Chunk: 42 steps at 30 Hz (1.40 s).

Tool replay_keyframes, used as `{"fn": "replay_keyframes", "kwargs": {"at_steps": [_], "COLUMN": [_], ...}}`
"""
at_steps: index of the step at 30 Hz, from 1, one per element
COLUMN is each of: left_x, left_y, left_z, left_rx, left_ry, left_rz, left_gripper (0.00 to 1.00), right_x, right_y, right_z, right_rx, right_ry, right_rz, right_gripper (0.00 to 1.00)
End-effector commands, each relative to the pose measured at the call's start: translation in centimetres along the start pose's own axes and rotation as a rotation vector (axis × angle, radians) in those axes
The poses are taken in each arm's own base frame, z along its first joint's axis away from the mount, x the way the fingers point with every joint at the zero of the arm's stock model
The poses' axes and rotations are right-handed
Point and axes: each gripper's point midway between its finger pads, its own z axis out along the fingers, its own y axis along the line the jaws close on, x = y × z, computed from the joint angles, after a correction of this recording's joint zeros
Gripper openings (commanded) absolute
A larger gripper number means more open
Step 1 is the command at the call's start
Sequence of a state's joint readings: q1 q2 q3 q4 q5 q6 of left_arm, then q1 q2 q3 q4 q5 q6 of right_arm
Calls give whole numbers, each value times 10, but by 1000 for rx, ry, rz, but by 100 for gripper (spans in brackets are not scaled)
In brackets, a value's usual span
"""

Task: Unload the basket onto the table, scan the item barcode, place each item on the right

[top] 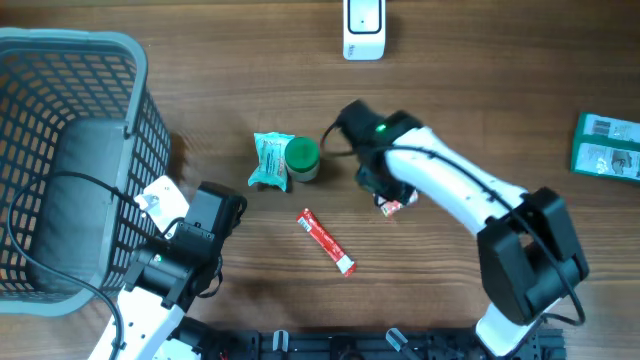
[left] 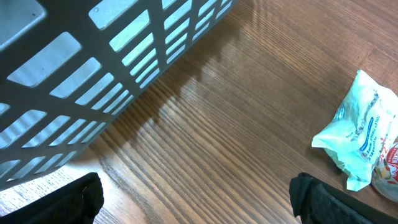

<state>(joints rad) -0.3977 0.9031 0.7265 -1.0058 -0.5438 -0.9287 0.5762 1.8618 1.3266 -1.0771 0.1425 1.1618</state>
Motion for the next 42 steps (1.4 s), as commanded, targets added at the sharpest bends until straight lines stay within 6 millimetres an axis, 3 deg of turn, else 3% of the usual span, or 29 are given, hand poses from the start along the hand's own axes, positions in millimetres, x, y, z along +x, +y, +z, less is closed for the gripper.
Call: {"fn": "replay_keyframes", "kwargs": {"at_steps": [1,3,5,8,11,13,14,15,18,21,22,23,24,26,27,29,32,36,39,40,42], "left_x": [-1,-1,-1,-1,-1,-1,-1,-1,-1,-1,-1,-1,-1,-1,-1,-1,-1,-1,-1,-1,-1], "left_y": [2,2,2,2,2,2,2,2,2,2,2,2,2,2,2,2,2,2,2,2,2], "left_z": [0,0,0,0,0,0,0,0,0,0,0,0,0,0,0,0,0,0,0,0,0], "left_rx": [-2,-2,-2,-2,-2,-2,-2,-2,-2,-2,-2,-2,-2,-2,-2,-2,-2,-2,-2,-2,-2], "left_ry": [-4,-4,-4,-4,-4,-4,-4,-4,-4,-4,-4,-4,-4,-4,-4,-4,-4,-4,-4,-4,-4], "left_rz": [3,3,3,3,3,3,3,3,3,3,3,3,3,3,3,3,3,3,3,3,3], "left_gripper": [100,100,100,100,100,100,100,100,100,100,100,100,100,100,100,100,100,100,100,100,100], "right_x": [6,2,-5,-25,-55,-57,-57,-57,-59,-49,-46,-45,-44,-40,-34,-25,-15,-11,-5,-4,-5], "right_y": [7,6,9,5,-5,-7,-7,-8,-15,-17,-18,-17,-16,-16,-15,-14,-11,-12,-16,-17,-16], "right_z": [-7,-7,-8,-6,-4,-6,-9,-10,-6,0,7,16,23,29,34,36,34,43,51,53,54], "right_rx": [-70,-84,-122,-180,-265,-355,-406,-451,-474,-505,-510,-516,-527,-543,-565,-608,-674,-677,-675,-674,-668], "right_ry": [186,239,264,253,183,201,212,216,204,209,206,192,178,178,187,196,208,200,204,208,217], "right_rz": [357,448,436,285,-85,-322,-404,-483,-582,-712,-736,-740,-741,-746,-746,-788,-843,-845,-843,-831,-777], "right_gripper": [26,96,100,100,100,100,99,88,79,68,65,53,48,44,37,36,53,53,40,29,18]}}
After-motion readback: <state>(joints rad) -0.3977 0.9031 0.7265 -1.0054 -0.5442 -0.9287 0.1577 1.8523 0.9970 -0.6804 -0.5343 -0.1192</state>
